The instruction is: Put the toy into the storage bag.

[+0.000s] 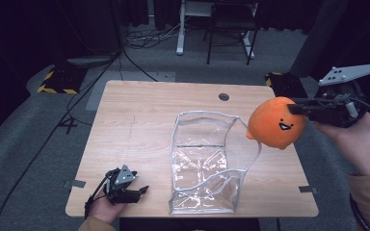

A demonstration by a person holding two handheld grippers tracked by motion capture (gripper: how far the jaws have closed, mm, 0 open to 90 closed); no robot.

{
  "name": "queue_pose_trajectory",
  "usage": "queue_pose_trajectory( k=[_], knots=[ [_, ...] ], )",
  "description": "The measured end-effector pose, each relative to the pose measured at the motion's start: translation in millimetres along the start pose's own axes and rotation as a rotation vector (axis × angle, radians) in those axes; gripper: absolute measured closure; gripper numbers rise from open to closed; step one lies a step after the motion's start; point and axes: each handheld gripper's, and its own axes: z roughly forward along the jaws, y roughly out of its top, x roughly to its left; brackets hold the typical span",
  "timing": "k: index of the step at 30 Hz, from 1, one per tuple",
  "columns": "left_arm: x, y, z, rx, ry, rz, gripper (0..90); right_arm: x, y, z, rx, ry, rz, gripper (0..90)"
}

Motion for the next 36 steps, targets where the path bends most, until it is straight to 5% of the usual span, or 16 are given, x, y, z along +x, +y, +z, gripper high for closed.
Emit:
queue_pose_trajectory(
  k=[18, 36],
  knots=[
    [0.5, 0.5, 0.1, 0.001, 0.001, 0.006, 29.8, 35.9, 39.0, 36.6, -0.012, 0.109, -0.087, 79.3],
    [0.6, 0.6, -0.1, 0.005, 0.003, 0.008, 29.8, 70.7, 65.3, 90.6, 0.036, 0.203, -0.153, 79.1]
  ],
)
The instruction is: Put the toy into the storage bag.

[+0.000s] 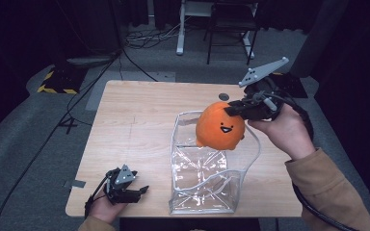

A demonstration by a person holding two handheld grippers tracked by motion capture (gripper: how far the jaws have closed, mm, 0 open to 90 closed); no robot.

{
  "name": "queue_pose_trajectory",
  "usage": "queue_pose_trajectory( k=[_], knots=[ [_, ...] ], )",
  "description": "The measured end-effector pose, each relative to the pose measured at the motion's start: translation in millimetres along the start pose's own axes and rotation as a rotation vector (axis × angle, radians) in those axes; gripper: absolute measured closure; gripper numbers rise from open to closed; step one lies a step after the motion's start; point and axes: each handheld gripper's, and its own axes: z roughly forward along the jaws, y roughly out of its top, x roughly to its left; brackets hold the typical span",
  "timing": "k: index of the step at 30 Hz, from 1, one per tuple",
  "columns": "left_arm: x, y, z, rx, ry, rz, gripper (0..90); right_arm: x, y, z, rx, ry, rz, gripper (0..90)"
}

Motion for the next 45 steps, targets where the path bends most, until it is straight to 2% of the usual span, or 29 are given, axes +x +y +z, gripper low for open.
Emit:
queue_pose_trajectory(
  k=[16, 23, 28, 36, 45],
  knots=[
    [0.0, 0.0, 0.0, 0.002, -0.004, -0.001, 29.7, 15.0, 10.8, 63.0, 0.064, 0.090, -0.032, 79.0],
    [0.0, 0.0, 0.0, 0.000, -0.001, -0.001, 29.7, 18.3, 9.4, 87.3, 0.083, 0.123, -0.024, 79.1],
    [-0.4, 0.0, 0.1, 0.000, -0.003, -0.003, 29.0, 20.5, 5.9, 101.4, 0.104, 0.134, -0.018, 79.0],
    [-0.5, 0.1, 0.2, 0.000, 0.000, 0.001, 28.4, 27.8, 1.8, 124.3, 0.155, 0.153, -0.040, 78.7],
    [-0.2, 0.2, 0.2, 0.000, 0.000, 0.004, 28.3, 25.8, -3.5, 142.6, 0.210, 0.183, -0.017, 78.5]
  ],
)
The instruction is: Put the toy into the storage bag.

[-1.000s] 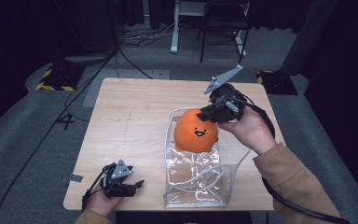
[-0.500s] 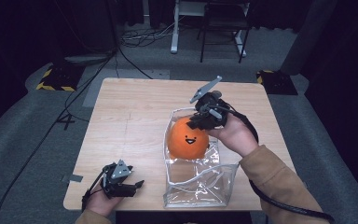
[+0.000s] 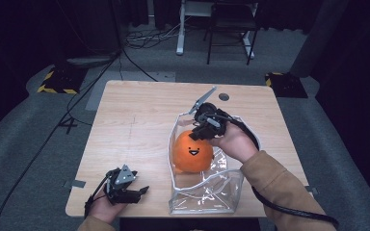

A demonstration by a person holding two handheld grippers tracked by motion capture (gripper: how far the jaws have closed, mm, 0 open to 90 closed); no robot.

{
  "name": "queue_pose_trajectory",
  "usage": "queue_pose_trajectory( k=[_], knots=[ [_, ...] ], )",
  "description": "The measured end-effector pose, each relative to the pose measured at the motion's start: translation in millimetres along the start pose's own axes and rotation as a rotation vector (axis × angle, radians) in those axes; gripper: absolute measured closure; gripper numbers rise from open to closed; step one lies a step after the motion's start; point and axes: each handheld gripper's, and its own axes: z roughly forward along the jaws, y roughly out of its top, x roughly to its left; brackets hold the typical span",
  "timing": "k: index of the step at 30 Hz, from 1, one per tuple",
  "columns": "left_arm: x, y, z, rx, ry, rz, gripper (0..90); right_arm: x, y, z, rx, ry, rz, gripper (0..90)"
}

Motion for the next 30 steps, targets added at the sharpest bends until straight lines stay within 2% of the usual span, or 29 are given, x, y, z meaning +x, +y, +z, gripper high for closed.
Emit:
queue_pose_trajectory(
  k=[12, 24, 30],
  knots=[
    [-0.3, -0.1, 0.1, 0.000, -0.002, -0.005, 28.3, -0.6, 1.7, 18.4, 0.073, 0.003, 0.002, 77.9],
    [-0.3, -0.1, 0.1, 0.000, -0.001, -0.004, 28.2, -1.4, -2.5, 33.6, 0.154, 0.004, -0.019, 75.5],
    [-0.3, -0.1, 0.1, 0.000, -0.001, -0.005, 28.2, -2.1, -2.9, 34.6, 0.164, 0.011, -0.011, 73.3]
  ],
)
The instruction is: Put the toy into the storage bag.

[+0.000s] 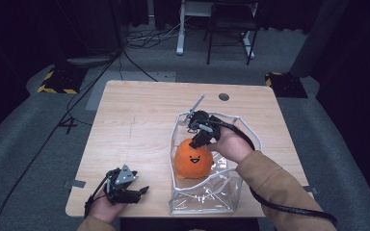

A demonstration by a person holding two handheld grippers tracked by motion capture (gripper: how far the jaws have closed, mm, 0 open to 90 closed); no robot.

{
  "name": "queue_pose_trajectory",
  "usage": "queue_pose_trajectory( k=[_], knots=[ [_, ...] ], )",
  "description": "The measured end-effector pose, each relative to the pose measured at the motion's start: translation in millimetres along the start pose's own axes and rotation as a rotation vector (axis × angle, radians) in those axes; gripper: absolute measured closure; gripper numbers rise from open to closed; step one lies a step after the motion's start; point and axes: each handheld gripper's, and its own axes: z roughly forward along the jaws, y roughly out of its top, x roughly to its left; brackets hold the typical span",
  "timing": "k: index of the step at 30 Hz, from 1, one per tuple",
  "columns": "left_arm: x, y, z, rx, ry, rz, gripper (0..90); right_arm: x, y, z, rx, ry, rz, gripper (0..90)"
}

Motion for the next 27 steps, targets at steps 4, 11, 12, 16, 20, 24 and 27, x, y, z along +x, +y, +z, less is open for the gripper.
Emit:
queue_pose_trajectory(
  k=[4, 11, 12, 16, 20, 24, 27],
  knots=[
    [0.0, 0.0, 0.0, 0.000, 0.000, 0.001, 28.2, -0.9, -1.1, -0.5, 0.002, 0.011, 0.015, 70.1],
    [0.0, 0.0, 0.1, -0.001, -0.002, 0.000, 28.1, -3.1, -5.2, -3.4, -0.008, 0.019, 0.030, 66.2],
    [0.0, 0.0, 0.1, 0.000, -0.002, 0.000, 28.1, -3.0, -5.6, -3.9, -0.008, 0.022, 0.031, 65.4],
    [0.1, 0.1, 0.2, 0.000, -0.003, 0.000, 28.0, -0.9, -7.0, -7.8, -0.025, 0.028, 0.036, 61.7],
    [0.1, 0.1, 0.2, 0.000, -0.003, 0.001, 27.9, 1.9, -9.0, -13.9, -0.047, 0.022, 0.029, 58.5],
    [0.1, 0.1, 0.2, 0.000, -0.003, 0.000, 27.9, 4.7, -11.6, -22.9, -0.077, 0.016, 0.030, 57.1],
    [0.1, 0.1, 0.2, 0.000, -0.003, 0.001, 27.9, 6.7, -13.4, -30.8, -0.098, 0.008, 0.024, 57.0]
  ],
)
